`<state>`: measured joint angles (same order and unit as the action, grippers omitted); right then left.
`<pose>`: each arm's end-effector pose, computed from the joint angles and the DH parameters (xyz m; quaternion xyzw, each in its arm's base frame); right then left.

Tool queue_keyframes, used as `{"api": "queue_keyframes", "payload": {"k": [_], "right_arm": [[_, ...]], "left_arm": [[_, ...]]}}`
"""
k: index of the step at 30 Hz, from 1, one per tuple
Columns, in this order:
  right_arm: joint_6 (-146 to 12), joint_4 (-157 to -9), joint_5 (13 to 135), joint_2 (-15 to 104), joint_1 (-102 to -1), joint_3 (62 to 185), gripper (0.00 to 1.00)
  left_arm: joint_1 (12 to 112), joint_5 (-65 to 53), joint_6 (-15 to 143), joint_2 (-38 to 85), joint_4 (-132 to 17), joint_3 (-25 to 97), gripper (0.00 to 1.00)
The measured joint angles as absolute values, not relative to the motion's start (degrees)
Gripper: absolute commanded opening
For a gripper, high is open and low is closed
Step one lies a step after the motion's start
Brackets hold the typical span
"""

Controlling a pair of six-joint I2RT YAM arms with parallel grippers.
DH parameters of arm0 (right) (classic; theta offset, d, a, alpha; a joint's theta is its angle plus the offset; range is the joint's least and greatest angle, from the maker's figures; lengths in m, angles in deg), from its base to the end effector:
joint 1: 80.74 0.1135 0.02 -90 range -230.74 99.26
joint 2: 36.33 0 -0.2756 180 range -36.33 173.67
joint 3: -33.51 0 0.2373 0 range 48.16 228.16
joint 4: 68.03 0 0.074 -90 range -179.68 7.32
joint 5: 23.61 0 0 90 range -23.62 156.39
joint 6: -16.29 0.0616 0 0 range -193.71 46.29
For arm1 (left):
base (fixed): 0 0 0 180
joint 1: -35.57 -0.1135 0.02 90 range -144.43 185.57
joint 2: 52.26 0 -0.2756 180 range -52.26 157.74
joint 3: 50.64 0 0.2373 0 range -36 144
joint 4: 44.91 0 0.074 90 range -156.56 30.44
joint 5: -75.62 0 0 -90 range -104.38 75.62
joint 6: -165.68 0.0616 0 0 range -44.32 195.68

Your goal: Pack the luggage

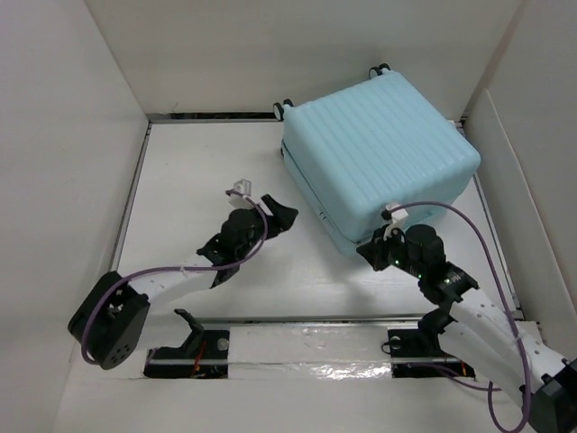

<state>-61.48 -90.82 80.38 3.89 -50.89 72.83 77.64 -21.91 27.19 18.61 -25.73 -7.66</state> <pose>0.1395 0.0972 0.2340 -0.1931 0.8110 0.2900 0.4700 0.2080 -0.1769 0.2424 -0.0851 0.7535 -0.4268 0.4927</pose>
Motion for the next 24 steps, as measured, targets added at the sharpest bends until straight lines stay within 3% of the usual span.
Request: {"api": "queue_keyframes", "payload": {"k": [1, 5, 9, 16, 24], "right_arm": [[-60.8, -91.8, 78.4, 1.8, -49.4, 72.2, 0.0], [-58.6, -99.4, 72.7, -7.7, -45.1, 71.5, 0.0], [-56.6, -106.9, 69.6, -17.2, -42.4, 71.5, 0.0], [-55.4, -109.5, 68.5, -17.0, -40.8, 72.4, 0.0], [-55.5, -109.9, 68.3, -17.2, -40.5, 72.7, 0.0]], "left_arm": [[74.6, -22.0, 26.6, 17.1, -26.0, -7.7, 0.79], [64.6, -21.6, 24.0, 17.4, -26.5, -1.9, 0.93], [58.9, -16.2, 21.5, 26.8, -25.0, 10.8, 0.99], [54.6, -8.3, 20.7, 49.1, -31.7, 39.2, 0.99], [53.8, -4.8, 20.7, 63.4, -42.7, 55.0, 0.99]]}}
